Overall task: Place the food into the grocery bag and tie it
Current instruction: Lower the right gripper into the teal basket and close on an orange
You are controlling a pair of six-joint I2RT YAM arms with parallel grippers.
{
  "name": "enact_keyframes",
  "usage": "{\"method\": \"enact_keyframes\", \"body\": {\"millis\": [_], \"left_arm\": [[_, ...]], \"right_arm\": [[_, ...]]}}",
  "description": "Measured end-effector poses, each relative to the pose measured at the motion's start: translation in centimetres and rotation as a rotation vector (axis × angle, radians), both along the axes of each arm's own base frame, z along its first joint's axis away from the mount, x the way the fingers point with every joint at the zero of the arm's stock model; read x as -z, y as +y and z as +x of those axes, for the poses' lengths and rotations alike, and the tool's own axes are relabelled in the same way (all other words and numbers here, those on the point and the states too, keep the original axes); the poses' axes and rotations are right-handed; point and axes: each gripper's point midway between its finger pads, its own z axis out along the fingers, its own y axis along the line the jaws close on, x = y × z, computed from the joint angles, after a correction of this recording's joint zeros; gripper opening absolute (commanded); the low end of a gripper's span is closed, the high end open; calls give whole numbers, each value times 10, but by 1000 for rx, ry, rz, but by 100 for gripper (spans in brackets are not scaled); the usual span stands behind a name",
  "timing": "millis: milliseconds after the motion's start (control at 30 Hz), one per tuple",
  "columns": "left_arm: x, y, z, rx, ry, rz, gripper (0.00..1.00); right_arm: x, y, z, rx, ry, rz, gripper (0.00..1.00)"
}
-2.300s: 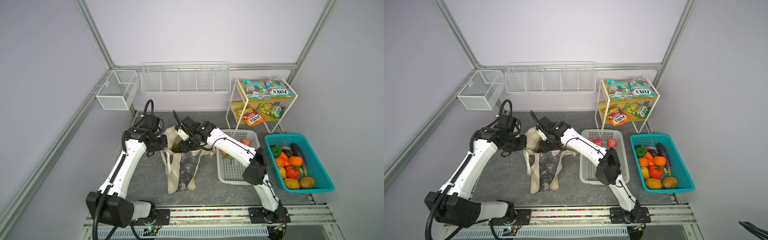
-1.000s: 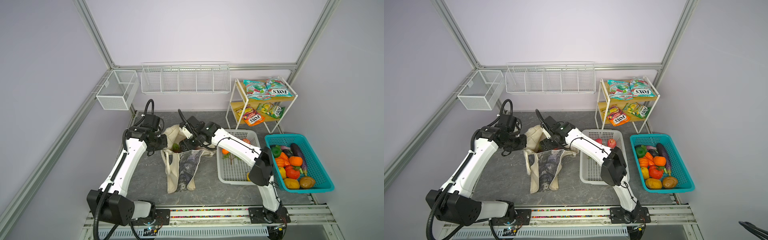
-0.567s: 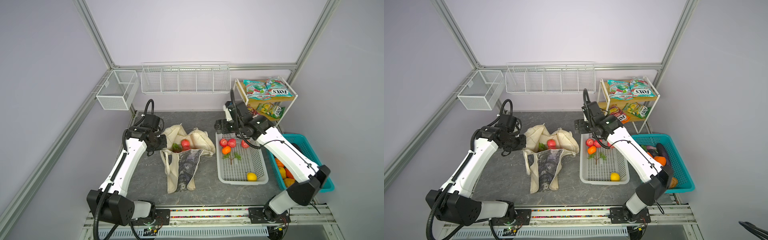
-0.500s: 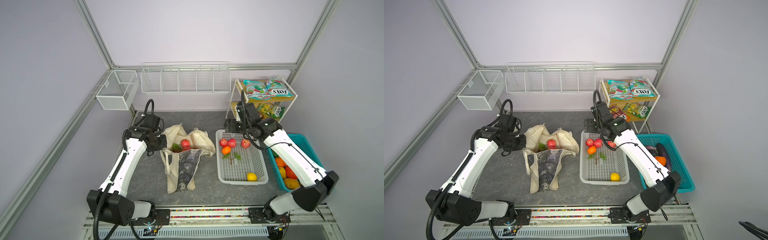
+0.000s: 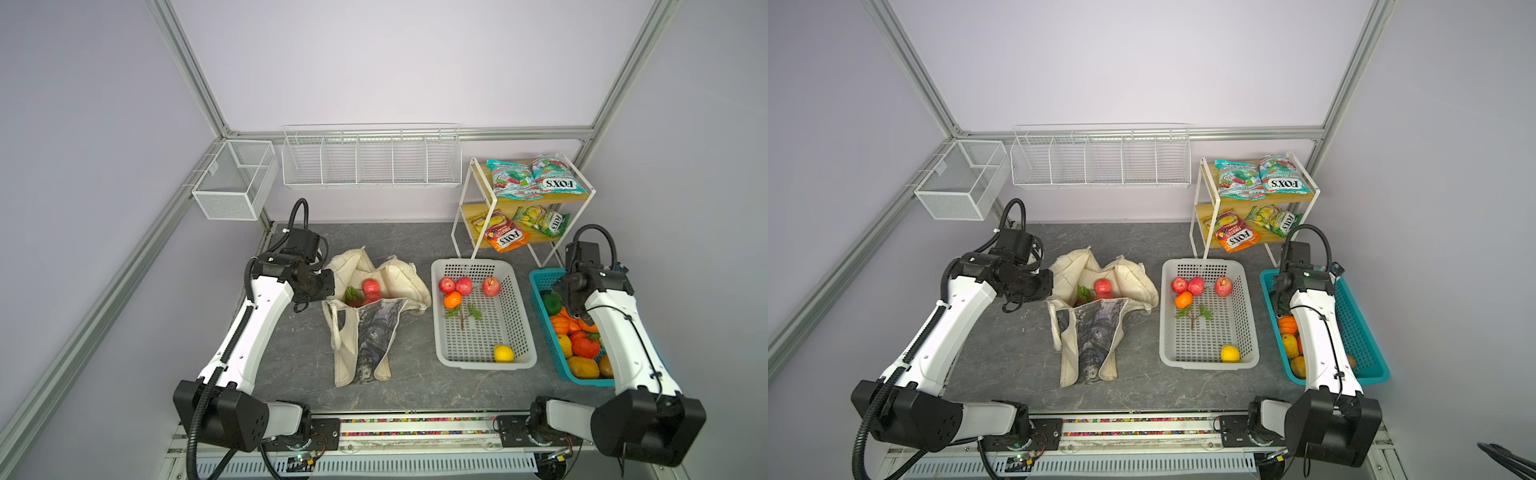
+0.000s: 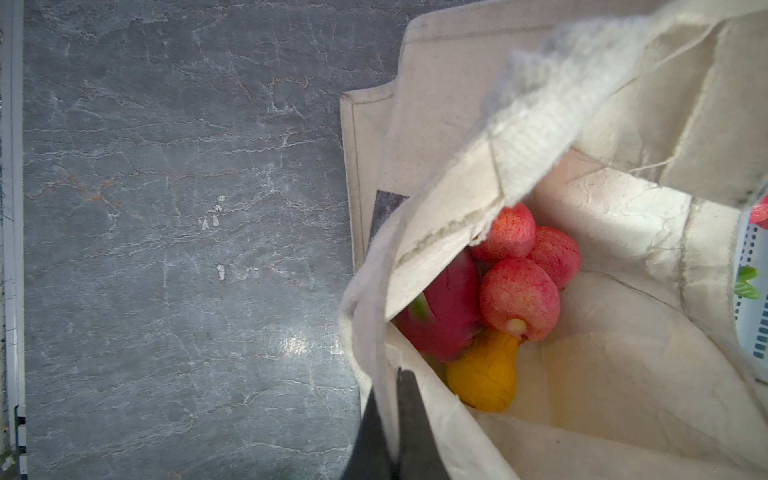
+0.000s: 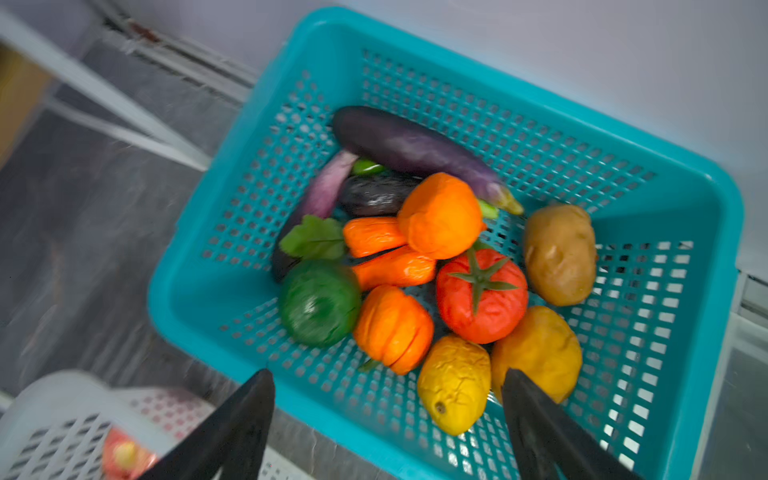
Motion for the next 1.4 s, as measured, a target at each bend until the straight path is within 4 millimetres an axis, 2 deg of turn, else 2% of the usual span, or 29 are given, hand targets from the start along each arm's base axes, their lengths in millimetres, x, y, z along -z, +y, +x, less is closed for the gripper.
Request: {"method": "enact_keyframes", "body": {"millis": [133,367,500,700,867,1133,1400], "left_arm": [[0,-2,-1,6,5,-12,0],[-2,-4,-1,12,7,-23,0],[-2,-4,-2,11,8,-23,0],[-4,-4,-3,10,5,-24,0],[-4,-4,-3,10,6,-24,0],[-5,-5,0,10,11,-23,0],[-2,-5,2,10,23,-20,0]], "right_arm": [[18,-31,-10,122,22,36,89],[54,-59,-7,226,51,132,90],[71,-66,-3,251,65,176,90],[87,-79,2,288,43,218,89],[102,-83,13,278,44,250,89],[119,-83,25,259,47,288,100],[118,-87,28,263,29,283,81]]}}
